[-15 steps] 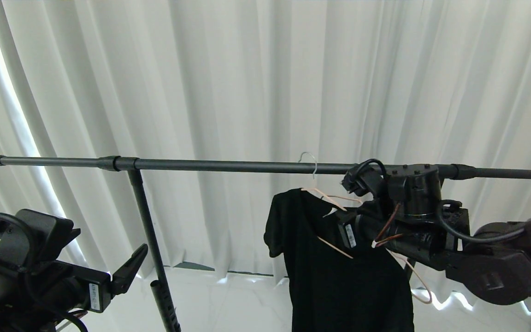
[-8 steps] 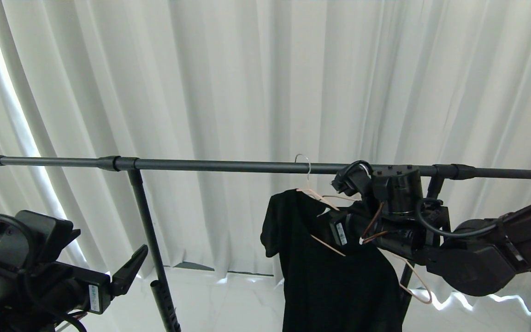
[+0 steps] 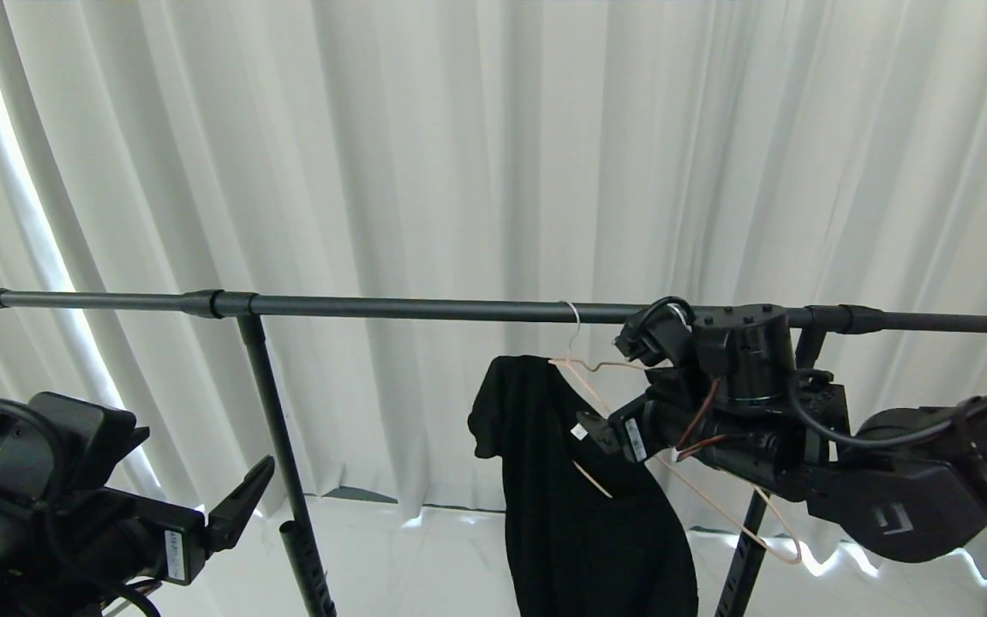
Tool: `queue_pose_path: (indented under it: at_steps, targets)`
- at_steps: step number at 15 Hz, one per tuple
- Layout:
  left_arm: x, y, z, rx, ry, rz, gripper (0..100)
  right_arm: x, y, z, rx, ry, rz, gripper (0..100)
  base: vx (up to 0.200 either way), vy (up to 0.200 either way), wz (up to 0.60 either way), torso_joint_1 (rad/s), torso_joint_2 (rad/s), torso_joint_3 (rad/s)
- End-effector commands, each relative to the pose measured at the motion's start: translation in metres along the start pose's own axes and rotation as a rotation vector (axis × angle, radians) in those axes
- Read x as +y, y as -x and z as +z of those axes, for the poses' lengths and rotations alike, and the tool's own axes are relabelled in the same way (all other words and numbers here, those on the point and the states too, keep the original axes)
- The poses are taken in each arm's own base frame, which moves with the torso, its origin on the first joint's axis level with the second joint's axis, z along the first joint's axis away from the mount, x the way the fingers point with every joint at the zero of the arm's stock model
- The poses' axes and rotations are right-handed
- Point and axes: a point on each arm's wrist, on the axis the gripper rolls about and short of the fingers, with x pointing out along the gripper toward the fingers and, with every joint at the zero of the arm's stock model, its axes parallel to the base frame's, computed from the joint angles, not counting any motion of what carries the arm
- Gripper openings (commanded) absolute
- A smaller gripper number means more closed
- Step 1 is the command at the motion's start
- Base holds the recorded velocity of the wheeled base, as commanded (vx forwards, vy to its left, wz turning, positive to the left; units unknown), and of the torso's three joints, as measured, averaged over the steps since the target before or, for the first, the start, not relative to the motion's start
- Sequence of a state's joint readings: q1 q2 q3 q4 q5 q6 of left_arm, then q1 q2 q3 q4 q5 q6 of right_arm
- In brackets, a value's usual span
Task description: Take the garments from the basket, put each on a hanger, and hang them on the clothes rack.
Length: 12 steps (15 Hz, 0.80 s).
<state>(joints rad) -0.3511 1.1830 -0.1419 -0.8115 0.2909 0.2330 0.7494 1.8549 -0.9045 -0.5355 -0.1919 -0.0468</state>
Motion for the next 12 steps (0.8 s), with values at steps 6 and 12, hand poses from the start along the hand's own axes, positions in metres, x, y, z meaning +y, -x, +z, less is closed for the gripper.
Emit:
queue_pose_path:
  at_steps: [6, 12]
  targets:
    - [0.010, -0.002, -0.006, 0.035, 0.011, 0.072, 100, -0.047, 0.152, 0.011, 0.119, 0.015, -0.070, 100, 0.000, 0.000, 0.00, 0.000, 0.00, 0.000]
    - [0.013, -0.002, -0.006, 0.042, 0.005, 0.096, 100, -0.084, 0.209, -0.039, 0.278, 0.024, -0.267, 100, -0.167, 0.000, 0.00, 0.004, 0.00, 0.000]
